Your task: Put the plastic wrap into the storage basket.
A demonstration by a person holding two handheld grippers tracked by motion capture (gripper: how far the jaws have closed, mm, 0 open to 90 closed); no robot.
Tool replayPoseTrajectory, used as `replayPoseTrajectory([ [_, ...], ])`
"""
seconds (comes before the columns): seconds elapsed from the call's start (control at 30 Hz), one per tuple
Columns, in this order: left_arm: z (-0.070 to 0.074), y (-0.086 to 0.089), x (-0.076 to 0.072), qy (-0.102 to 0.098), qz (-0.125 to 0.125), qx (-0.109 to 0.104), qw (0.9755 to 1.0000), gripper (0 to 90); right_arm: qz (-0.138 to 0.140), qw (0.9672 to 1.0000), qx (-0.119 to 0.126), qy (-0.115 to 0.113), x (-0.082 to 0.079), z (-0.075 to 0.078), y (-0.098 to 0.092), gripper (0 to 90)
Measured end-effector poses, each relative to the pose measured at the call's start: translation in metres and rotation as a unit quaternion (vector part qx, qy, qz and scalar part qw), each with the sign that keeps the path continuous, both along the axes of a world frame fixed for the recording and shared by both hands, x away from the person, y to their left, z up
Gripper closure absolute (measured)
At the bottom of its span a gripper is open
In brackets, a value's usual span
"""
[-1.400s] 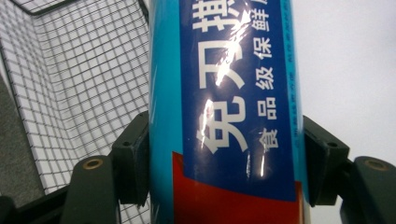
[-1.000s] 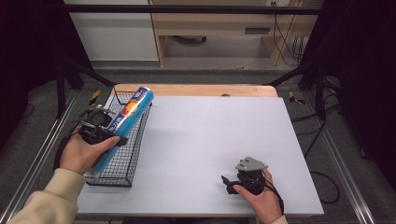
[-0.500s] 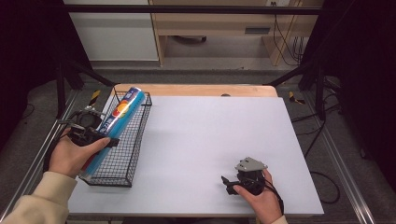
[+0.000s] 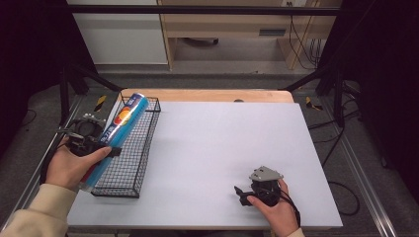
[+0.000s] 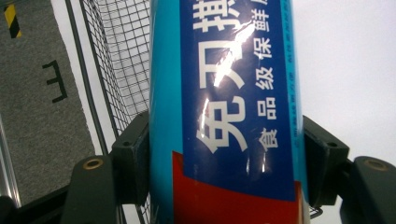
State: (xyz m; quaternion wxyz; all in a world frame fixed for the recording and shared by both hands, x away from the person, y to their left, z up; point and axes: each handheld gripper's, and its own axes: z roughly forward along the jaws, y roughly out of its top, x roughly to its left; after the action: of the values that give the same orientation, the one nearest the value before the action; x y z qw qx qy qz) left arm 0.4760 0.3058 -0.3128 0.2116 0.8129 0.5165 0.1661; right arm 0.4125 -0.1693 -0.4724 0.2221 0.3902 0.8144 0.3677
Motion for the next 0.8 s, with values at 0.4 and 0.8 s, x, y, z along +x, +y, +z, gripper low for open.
replayPoseTrajectory([
  [0.4, 0.001, 0.010, -0.004, 0.003, 0.008, 0.000, 1.0000, 31.9, 0.000, 1.0000, 0.000, 0.000, 0.000, 0.000, 0.000, 10.3],
  [0.8, -0.003, 0.015, -0.005, 0.008, 0.014, -0.001, 0.9999, 31.9, 0.001, 1.0000, 0.000, 0.001, 0.000, 0.000, 0.000, 10.3],
])
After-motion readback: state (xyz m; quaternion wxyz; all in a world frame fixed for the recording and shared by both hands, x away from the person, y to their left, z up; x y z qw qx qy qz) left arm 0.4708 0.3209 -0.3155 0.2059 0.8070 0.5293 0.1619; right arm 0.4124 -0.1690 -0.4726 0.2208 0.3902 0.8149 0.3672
